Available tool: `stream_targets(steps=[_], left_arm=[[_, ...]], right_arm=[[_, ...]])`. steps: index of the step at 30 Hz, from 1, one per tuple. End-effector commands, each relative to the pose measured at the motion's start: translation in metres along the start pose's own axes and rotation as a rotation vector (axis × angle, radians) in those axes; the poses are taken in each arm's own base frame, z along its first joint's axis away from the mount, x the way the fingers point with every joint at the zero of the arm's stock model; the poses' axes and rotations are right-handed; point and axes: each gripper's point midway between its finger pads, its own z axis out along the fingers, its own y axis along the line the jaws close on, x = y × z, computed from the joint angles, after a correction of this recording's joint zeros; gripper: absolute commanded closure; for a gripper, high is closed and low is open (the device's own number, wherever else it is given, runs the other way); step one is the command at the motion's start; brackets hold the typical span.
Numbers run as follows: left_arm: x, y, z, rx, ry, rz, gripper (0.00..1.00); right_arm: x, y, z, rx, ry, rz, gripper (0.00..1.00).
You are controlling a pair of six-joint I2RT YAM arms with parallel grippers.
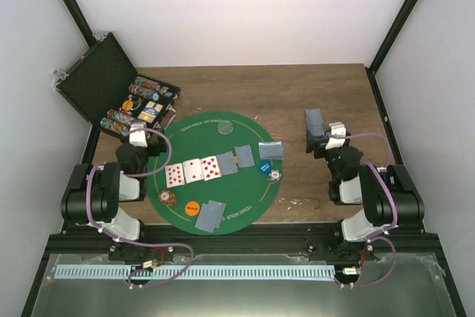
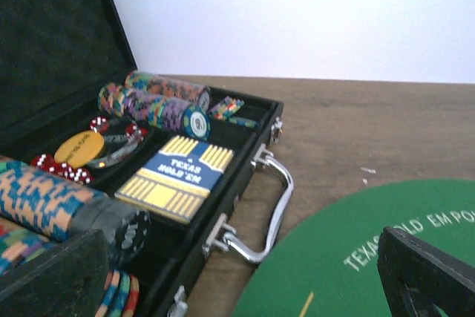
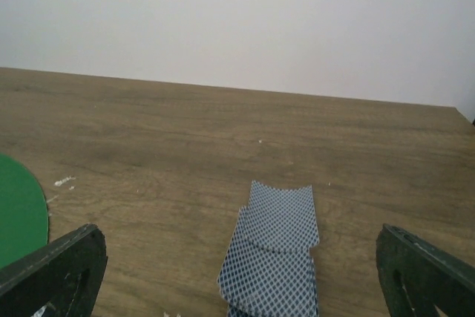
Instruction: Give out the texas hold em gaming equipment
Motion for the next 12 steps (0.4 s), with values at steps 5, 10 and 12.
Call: stream_targets(steps=[5, 10, 12], left_arm=[[-0.02, -0.0099, 0.0166, 0.058, -0.021, 0.043, 0.0], [-0.0207, -0.0076, 0.0171, 0.045, -0.027, 0.036, 0.0], [-0.0217, -0.0077, 0.0178, 0.046, -0.03, 0.037, 0.0]], right_arm=[[-0.0203, -0.0061, 0.0084, -0.024, -0.058, -0.013, 0.0], [-0.02, -0.0067, 0.0086, -0.027, -0.057, -0.008, 0.0], [-0.0203, -0.0068, 0.0085, -0.026, -0.058, -0.007, 0.0]])
